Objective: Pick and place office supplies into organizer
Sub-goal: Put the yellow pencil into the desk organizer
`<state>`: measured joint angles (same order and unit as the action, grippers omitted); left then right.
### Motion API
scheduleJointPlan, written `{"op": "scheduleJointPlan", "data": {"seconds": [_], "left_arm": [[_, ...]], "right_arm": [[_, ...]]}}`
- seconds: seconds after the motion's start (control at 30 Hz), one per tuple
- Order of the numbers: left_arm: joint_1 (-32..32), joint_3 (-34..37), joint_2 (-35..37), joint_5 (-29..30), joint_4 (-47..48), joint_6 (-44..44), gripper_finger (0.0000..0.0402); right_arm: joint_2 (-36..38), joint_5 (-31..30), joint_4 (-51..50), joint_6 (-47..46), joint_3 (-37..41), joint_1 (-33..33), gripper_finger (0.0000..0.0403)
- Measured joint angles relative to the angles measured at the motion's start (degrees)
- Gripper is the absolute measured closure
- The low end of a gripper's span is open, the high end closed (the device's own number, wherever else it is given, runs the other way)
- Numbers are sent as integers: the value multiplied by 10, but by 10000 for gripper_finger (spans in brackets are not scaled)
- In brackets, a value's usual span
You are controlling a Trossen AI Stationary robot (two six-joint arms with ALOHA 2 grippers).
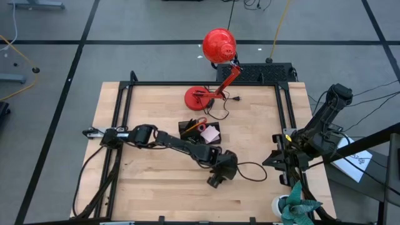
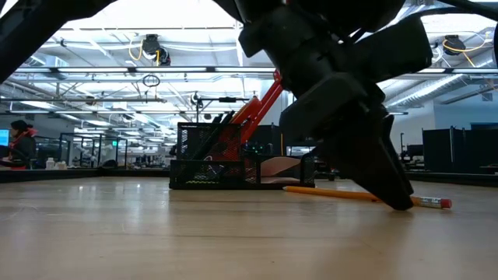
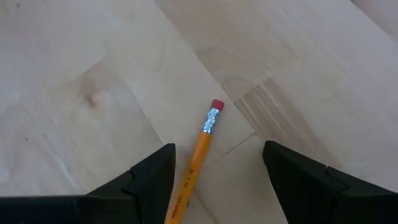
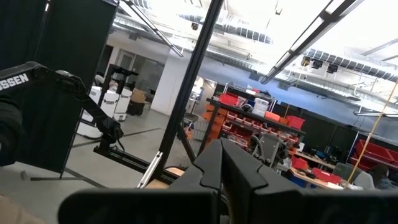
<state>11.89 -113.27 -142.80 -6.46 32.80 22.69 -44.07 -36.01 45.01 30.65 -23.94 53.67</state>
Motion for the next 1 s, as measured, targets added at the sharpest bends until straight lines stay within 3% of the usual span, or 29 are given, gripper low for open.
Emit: {"op": "scheduleJointPlan", "data": {"seconds": [0.17, 0.4, 0.53, 1.0], "left_arm": [[-10, 0, 0, -7, -1, 48, 170], [-30, 1, 0, -51, 13, 42, 249], [-36, 0, 0, -46, 41, 46, 282], [-40, 19, -1, -24, 48, 110, 296]], "right_arm": [[0, -1, -3, 0, 0, 0, 403], [0, -2, -8, 0, 0, 0, 403], [0, -2, -8, 0, 0, 0, 403], [-4, -2, -7, -2, 0, -1, 403]]}}
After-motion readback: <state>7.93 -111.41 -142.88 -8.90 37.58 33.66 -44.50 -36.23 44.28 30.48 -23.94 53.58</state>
